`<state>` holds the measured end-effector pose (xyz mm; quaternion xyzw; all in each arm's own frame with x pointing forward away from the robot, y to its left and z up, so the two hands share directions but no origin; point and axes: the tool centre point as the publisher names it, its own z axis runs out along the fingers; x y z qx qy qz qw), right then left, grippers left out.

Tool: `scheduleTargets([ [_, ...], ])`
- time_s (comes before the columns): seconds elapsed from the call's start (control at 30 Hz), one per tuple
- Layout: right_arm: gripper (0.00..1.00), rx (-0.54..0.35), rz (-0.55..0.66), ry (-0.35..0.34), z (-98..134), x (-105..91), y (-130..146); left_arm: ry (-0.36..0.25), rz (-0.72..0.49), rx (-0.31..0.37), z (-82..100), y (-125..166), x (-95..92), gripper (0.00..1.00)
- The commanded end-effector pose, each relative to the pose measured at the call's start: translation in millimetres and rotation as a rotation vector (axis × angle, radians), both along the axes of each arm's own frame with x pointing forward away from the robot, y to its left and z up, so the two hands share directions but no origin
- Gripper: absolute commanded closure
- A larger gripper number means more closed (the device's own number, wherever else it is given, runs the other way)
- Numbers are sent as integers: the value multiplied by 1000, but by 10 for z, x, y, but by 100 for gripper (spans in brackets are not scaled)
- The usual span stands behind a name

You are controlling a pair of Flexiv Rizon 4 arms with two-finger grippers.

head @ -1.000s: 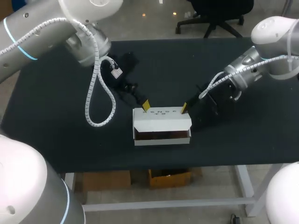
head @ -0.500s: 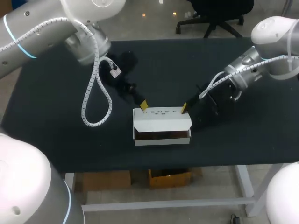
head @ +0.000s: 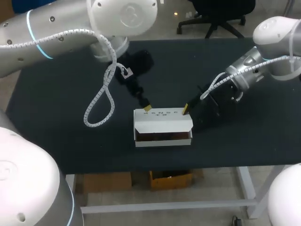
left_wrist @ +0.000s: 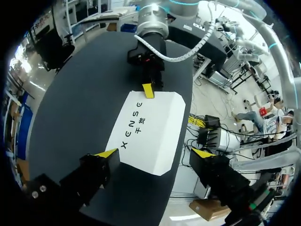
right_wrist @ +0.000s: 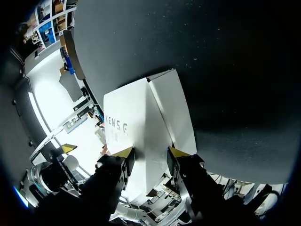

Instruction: Assemble the packaging by folding the flat box into shape, placing the metal phone stand inside, and closing the box properly

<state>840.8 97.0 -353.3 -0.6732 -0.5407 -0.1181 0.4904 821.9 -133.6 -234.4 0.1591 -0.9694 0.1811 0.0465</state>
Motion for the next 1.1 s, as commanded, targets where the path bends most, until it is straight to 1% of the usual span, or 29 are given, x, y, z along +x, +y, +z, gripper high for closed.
scheduleTargets([
  [0.03,57,1,1,1,3,3,-2,-62,-53,48,-36,-93,-46,0],
  [0.13,57,1,1,1,3,3,-2,-106,-85,66,-46,-110,-89,0],
  [0.27,58,1,1,1,3,3,-2,-141,-111,93,-80,-135,-142,0],
  [0.37,58,1,1,1,3,3,-2,-179,-137,115,-119,-142,-167,0],
  [0.47,57,1,1,1,3,3,-2,-225,-160,159,-162,-153,-198,0],
  [0.57,58,1,1,1,3,3,-2,-251,-169,200,-215,-182,-232,0],
  [0.63,58,1,1,1,3,3,-2,-246,-160,237,-257,-205,-243,0],
  [0.67,58,1,1,1,3,3,-2,-221,-172,220,-268,-212,-247,0],
  [1.1,58,1,1,1,3,3,-2,-221,-172,220,-268,-212,-247,0],
])
